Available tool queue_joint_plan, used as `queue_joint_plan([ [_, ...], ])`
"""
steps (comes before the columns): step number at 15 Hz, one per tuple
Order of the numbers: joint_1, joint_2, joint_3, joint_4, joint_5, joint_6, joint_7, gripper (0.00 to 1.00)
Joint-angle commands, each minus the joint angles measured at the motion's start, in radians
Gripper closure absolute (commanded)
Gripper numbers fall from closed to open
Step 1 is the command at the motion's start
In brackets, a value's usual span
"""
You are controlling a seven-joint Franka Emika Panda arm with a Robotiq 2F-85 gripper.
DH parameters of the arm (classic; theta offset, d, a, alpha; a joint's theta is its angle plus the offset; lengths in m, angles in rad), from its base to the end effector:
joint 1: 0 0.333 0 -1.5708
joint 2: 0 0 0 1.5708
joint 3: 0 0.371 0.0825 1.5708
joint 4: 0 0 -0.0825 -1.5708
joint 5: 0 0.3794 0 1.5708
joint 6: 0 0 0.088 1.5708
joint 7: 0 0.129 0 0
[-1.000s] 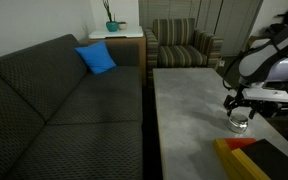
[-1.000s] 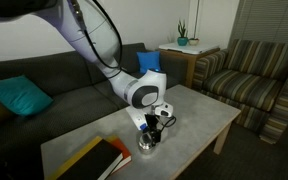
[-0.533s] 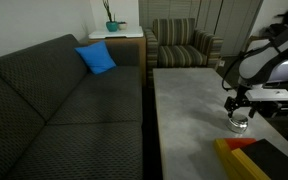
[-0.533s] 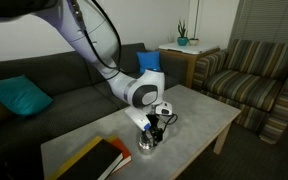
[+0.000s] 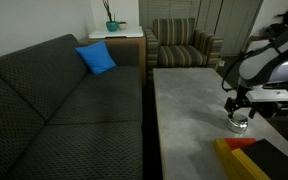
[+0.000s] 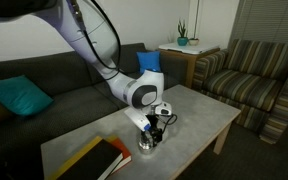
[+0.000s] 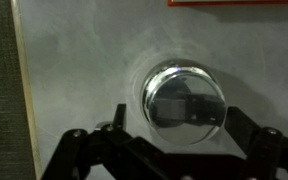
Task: Remove the lid from the silver object.
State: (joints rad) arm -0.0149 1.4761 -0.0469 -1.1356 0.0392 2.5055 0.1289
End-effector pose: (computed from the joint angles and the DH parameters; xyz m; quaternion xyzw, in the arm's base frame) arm 0.7134 -0.0355 -0.1367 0.9943 -0.0915 -0.0519 0.0154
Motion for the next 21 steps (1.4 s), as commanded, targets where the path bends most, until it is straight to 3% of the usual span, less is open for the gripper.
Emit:
queue_joint_plan([
  [1,0.007,0.000,-0.009,-0.012,-0.015,0.013,-0.008,0.00],
  [2,0.006,0.000,-0.008,-0.013,-0.014,0.015,-0.009,0.25],
  [3,0.006,0.000,-0.009,-0.013,-0.014,0.014,-0.005,0.26],
  [7,0.008,0.000,-0.012,-0.012,-0.015,0.010,-0.005,0.55],
  [21,0.021,-0.009,-0.012,0.024,-0.022,0.046,-0.058,0.56],
])
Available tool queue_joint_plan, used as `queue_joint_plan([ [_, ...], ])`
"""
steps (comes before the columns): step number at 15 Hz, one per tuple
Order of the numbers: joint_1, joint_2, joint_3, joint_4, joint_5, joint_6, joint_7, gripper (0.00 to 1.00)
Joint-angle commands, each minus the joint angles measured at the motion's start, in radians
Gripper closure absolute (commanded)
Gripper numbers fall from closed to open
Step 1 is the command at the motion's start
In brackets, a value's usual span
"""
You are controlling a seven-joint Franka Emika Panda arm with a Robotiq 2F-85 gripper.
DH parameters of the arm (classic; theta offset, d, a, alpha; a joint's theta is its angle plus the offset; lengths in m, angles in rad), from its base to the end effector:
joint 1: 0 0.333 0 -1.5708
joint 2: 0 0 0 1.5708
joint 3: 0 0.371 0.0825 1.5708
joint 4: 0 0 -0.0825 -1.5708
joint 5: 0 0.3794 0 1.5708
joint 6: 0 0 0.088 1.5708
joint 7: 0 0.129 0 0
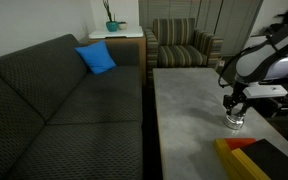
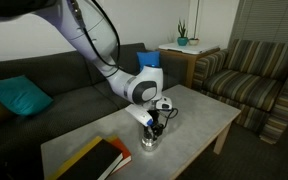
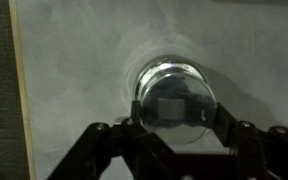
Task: Remove the lid from the silver object.
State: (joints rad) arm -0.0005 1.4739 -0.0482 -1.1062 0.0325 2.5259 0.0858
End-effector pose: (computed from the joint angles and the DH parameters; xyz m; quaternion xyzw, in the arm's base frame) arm 0.7299 -0.0256 -0.1234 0.9978 -0.0596 -0.0261 0.0160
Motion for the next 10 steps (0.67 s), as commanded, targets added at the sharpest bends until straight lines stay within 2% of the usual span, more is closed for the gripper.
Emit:
queue_joint_plan([
  [1,0.008,-0.014,-0.018,-0.018,-0.015,0.035,-0.007,0.56],
  [8,0.019,-0.058,-0.092,-0.137,-0.005,0.101,0.064,0.56],
  [10,-0.001,-0.072,-0.079,-0.169,0.002,0.138,0.042,0.56],
])
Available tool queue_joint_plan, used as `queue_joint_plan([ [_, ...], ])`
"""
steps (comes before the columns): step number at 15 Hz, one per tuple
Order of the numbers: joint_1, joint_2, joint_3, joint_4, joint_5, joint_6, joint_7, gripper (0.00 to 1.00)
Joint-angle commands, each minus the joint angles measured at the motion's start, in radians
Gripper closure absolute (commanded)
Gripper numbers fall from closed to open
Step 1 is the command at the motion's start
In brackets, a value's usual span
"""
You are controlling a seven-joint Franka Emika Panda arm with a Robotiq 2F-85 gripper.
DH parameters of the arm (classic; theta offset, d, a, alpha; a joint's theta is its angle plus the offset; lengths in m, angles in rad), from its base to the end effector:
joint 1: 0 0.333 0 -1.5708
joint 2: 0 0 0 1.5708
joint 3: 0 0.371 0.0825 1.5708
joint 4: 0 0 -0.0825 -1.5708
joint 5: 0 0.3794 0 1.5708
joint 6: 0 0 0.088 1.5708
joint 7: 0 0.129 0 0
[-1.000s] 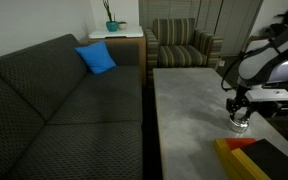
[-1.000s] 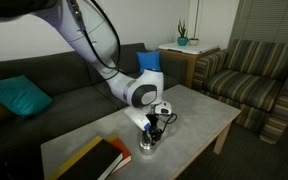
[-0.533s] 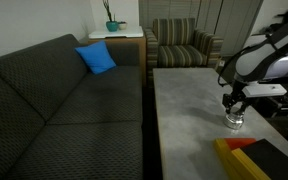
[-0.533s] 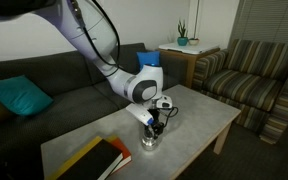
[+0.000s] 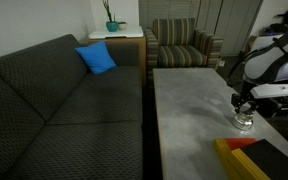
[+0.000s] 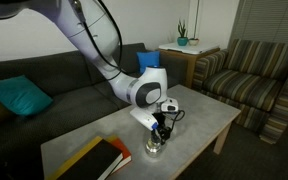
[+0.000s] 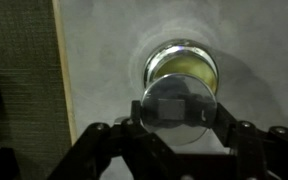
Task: Remove the lid from the silver object.
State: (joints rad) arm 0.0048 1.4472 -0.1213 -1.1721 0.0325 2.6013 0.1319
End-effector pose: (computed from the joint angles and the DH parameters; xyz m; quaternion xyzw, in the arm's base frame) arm 0.7246 -0.0622 -0.1174 0.9950 -0.0854 -0.0045 0.0523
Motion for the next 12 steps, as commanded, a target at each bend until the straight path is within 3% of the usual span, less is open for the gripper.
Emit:
queue_joint_plan([
  [1,-0.017,-0.048,0.004,-0.114,0.004,0.085,-0.019,0.56],
  [6,-0.052,-0.073,0.041,-0.169,0.001,0.202,-0.068,0.56],
  [12,-0.009,-0.141,-0.002,-0.243,-0.009,0.198,-0.044,0.56],
])
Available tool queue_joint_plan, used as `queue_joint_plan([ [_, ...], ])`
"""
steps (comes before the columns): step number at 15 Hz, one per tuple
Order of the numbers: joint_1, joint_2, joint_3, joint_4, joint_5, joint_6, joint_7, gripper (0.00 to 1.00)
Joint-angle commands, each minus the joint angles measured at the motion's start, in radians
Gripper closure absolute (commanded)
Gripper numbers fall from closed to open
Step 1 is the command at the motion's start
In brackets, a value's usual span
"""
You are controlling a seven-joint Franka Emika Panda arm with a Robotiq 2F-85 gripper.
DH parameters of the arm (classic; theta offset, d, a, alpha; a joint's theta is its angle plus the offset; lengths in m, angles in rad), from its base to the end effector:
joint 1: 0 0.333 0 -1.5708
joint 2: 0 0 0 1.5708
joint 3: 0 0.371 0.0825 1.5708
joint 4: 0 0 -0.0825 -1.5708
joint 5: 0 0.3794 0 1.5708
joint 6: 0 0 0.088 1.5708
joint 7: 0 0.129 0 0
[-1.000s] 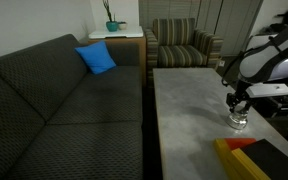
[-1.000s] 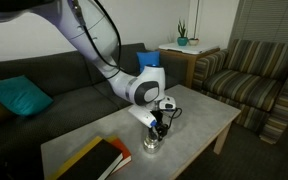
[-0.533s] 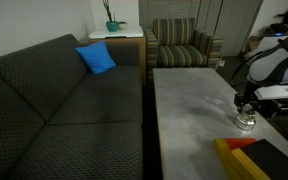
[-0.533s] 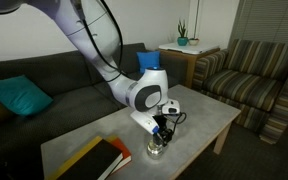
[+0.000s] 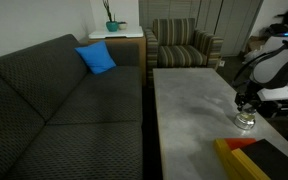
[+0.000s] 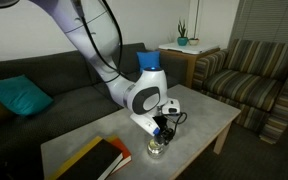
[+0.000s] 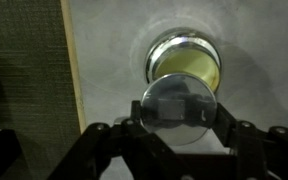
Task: Remove the lid from the silver object.
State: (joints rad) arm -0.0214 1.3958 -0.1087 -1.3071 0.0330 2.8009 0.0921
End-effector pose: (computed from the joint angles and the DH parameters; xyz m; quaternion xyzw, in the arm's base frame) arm 0.7136 -0.0776 -0.1084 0.9945 -0.0786 0.0514 0.0458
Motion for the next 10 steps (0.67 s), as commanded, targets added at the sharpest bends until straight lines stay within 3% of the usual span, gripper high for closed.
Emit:
queue_joint_plan([
  [1,0.019,-0.106,-0.014,-0.123,-0.010,-0.001,-0.009,0.56],
  [5,-0.017,-0.148,0.061,-0.124,-0.020,0.006,-0.090,0.56],
  [7,-0.032,-0.133,0.112,-0.069,-0.009,-0.031,-0.123,0.56],
  [10,-0.002,-0.082,0.128,0.034,0.001,-0.131,-0.090,0.56],
])
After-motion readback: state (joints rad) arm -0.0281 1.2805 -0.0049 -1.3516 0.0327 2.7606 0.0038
